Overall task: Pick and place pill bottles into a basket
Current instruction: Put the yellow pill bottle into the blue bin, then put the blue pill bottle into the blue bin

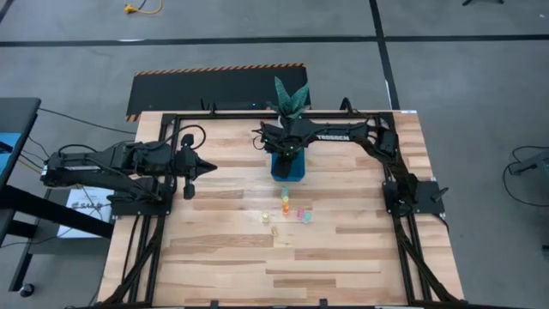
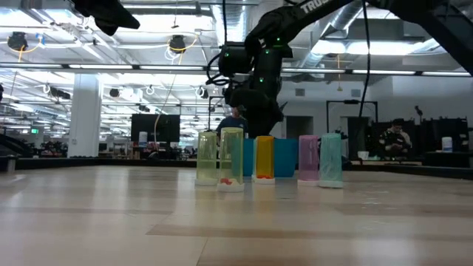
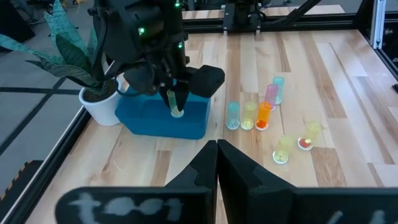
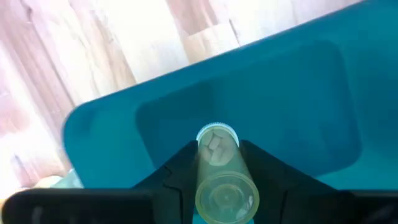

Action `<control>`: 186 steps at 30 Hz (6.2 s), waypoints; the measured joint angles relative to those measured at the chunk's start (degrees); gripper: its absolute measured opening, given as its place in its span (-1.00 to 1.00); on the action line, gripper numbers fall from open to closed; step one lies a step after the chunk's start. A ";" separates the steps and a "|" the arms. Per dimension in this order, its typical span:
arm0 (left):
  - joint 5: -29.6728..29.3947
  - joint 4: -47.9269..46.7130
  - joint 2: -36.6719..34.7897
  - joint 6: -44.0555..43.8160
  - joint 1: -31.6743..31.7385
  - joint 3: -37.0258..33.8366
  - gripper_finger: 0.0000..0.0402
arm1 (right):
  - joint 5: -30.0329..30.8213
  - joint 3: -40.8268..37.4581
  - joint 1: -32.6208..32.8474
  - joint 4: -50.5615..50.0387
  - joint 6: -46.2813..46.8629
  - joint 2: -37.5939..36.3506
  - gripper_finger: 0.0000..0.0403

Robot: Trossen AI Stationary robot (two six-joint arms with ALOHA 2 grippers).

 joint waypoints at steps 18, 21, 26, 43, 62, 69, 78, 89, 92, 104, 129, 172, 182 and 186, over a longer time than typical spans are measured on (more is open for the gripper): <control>0.02 -0.10 0.00 -0.42 0.00 0.00 -1.00 | -0.02 -0.03 0.05 -0.78 -0.04 1.75 -0.49; 0.05 -0.10 0.00 -0.44 0.01 0.01 -1.00 | -0.02 -0.01 0.12 -0.71 -0.02 1.67 -0.49; 0.04 -0.10 0.00 -0.44 -0.01 0.00 -1.00 | -0.39 -0.02 0.78 -0.72 -0.30 1.68 -0.49; 0.05 -0.08 0.00 -0.44 -0.01 0.01 -1.00 | -1.88 -0.02 3.39 2.33 -5.94 1.68 -0.49; 0.05 0.34 0.00 -0.46 0.00 0.01 -1.00 | -2.73 -0.01 3.15 3.02 -7.06 1.68 -0.49; 0.05 0.34 0.02 -1.12 -0.01 -0.01 -1.00 | -2.80 -0.01 3.15 2.97 -8.47 1.68 -0.49; 0.05 0.34 0.00 -1.35 -0.01 0.00 -1.00 | -2.84 -0.02 3.12 2.80 -10.58 1.68 -0.49; 0.05 0.34 0.00 -1.53 0.01 -0.01 -1.00 | -2.89 -0.02 3.04 2.80 -10.51 1.68 -0.49; 0.05 0.34 0.01 -1.53 0.00 0.00 -1.00 | -2.93 -0.02 2.96 2.80 -10.14 1.68 -0.49; 0.05 0.32 0.00 -1.53 -0.01 -0.01 -1.00 | -2.91 -0.02 2.98 2.80 -10.10 1.68 -0.49; 0.05 0.32 0.01 -1.96 -0.01 -0.01 -1.00 | -2.86 -0.02 3.02 2.78 -10.05 1.68 -0.29; 0.05 0.30 0.02 -2.25 -0.01 0.00 -1.00 | -1.27 -0.01 2.93 -3.99 -12.04 1.68 -0.26; 0.04 0.29 0.02 -2.23 0.01 0.01 -1.00 | -1.22 6.44 1.75 -11.46 -12.13 1.66 -0.33; 0.05 0.32 0.02 -2.23 -0.01 0.00 -1.00 | -1.21 11.71 0.96 -18.92 -11.93 1.66 -0.34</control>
